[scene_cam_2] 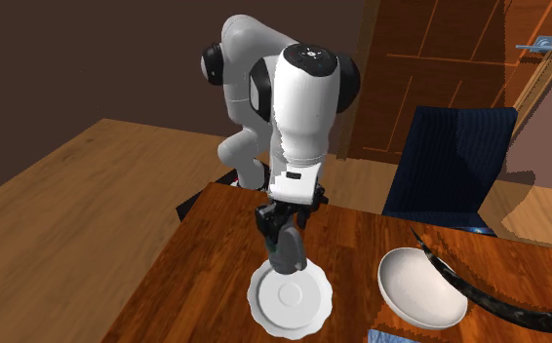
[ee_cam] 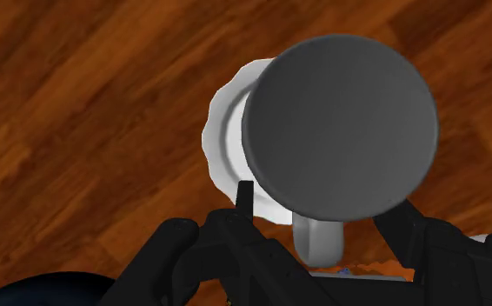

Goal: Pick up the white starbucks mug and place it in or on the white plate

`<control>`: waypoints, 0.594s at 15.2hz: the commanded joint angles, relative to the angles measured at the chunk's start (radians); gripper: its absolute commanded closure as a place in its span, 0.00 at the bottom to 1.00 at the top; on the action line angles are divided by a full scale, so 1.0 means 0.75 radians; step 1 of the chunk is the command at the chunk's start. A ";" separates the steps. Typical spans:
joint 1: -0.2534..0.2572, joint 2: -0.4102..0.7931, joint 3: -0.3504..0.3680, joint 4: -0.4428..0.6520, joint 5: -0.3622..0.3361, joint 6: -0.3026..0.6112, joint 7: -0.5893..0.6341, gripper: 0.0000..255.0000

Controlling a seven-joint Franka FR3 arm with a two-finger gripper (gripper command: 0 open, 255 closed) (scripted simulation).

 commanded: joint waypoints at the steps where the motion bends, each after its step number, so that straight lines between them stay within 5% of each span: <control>1: -0.008 0.131 -0.025 0.149 0.060 -0.028 -0.040 1.00; 2: -0.021 0.213 -0.039 0.245 0.099 -0.050 -0.065 1.00; 9: -0.016 0.173 -0.029 0.073 0.079 0.086 -0.045 1.00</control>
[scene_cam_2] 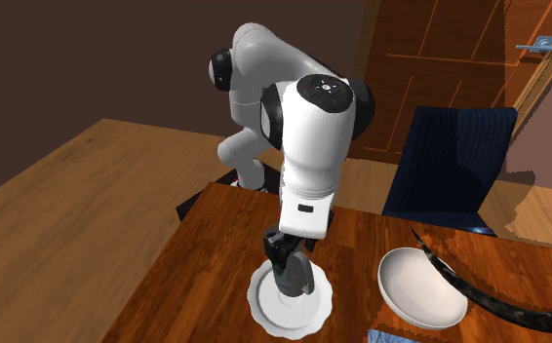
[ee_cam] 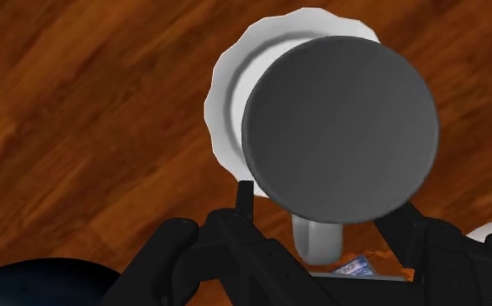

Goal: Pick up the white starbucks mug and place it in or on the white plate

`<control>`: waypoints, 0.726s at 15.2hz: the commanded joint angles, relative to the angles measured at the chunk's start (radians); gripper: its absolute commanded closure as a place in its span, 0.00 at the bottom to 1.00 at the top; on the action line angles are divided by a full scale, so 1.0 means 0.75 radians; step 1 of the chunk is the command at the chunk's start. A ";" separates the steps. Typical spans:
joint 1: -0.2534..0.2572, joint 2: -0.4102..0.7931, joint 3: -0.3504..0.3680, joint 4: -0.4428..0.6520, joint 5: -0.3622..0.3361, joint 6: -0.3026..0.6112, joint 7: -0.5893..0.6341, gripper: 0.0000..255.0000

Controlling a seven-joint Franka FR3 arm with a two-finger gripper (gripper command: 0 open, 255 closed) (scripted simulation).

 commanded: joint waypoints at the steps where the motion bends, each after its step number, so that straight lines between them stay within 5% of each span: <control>1: 0.003 -0.008 0.002 -0.043 -0.003 0.038 0.007 1.00; 11: 0.005 -0.027 0.004 -0.243 -0.014 0.221 0.023 1.00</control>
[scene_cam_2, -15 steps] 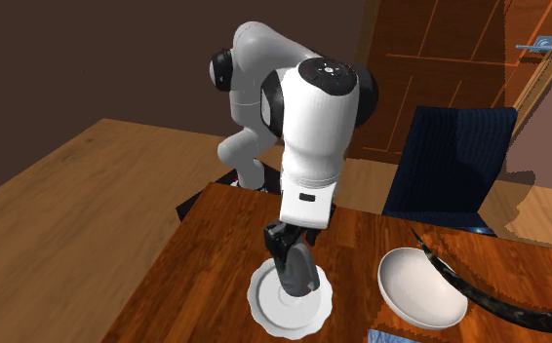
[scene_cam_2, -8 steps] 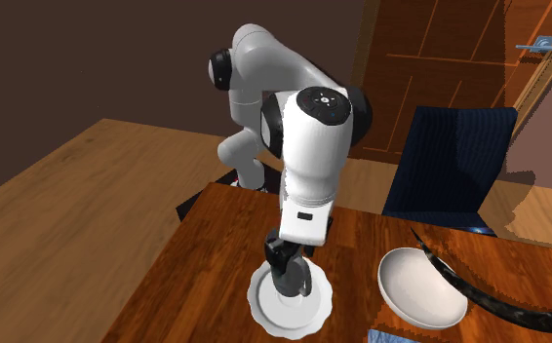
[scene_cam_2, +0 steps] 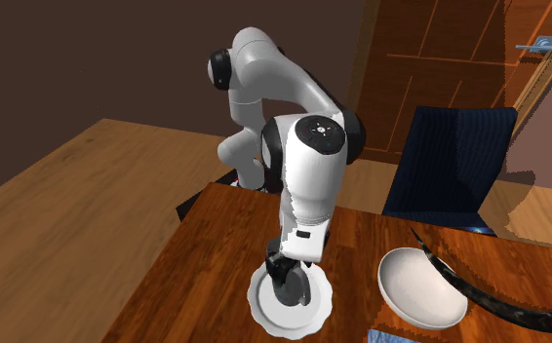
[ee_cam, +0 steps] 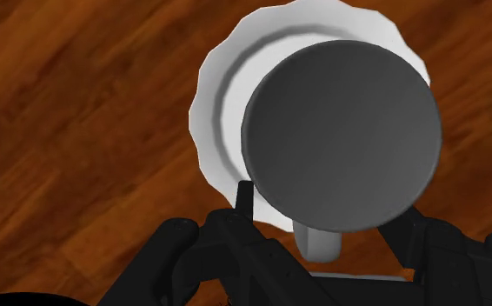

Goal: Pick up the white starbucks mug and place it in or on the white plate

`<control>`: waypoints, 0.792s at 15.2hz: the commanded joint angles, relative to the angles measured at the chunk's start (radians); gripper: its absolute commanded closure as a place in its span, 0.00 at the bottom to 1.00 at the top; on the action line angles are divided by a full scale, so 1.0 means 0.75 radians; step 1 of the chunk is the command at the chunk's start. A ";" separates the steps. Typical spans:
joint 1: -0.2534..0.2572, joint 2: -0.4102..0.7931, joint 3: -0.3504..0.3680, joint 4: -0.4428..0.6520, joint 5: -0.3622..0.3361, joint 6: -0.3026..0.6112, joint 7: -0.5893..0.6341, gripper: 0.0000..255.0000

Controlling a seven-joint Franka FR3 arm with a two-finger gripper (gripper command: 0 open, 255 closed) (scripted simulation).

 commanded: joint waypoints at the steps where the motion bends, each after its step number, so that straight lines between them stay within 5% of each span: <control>1: 0.000 -0.001 0.000 -0.036 0.000 0.037 0.003 1.00; 10: 0.000 0.000 0.000 -0.059 0.000 0.061 0.004 1.00; 11: 0.000 -0.001 0.001 -0.059 -0.001 0.059 0.004 0.00; 12: -0.001 0.003 0.000 -0.059 0.001 0.063 0.002 0.00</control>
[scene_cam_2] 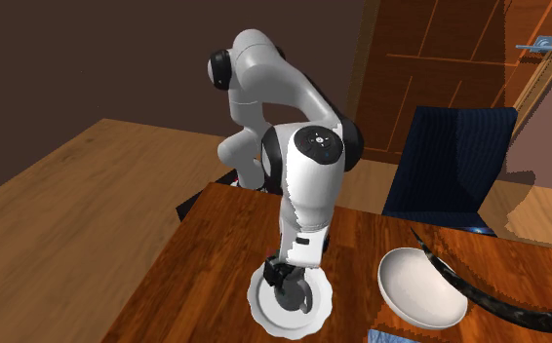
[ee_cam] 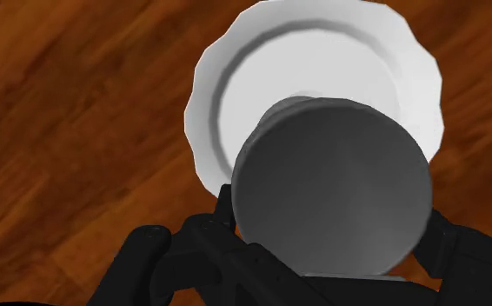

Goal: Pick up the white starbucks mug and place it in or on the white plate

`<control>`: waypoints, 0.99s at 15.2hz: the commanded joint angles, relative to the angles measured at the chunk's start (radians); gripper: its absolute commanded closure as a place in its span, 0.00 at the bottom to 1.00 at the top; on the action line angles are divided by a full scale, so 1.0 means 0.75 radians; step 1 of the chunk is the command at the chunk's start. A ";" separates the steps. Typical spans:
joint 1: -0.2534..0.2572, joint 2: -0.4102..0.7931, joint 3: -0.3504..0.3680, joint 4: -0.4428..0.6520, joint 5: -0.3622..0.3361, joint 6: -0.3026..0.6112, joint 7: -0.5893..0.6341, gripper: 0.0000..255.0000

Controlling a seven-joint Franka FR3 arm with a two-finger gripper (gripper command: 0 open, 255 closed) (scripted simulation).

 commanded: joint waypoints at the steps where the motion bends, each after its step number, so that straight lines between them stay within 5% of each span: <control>1: 0.000 0.003 0.000 -0.002 0.001 0.000 -0.001 0.00; 4: 0.001 -0.001 0.001 -0.002 -0.001 -0.003 0.002 0.00; 8: 0.004 0.007 0.004 0.175 0.004 -0.174 -0.002 0.00; 15: 0.004 0.007 0.004 0.175 0.004 -0.174 -0.002 0.00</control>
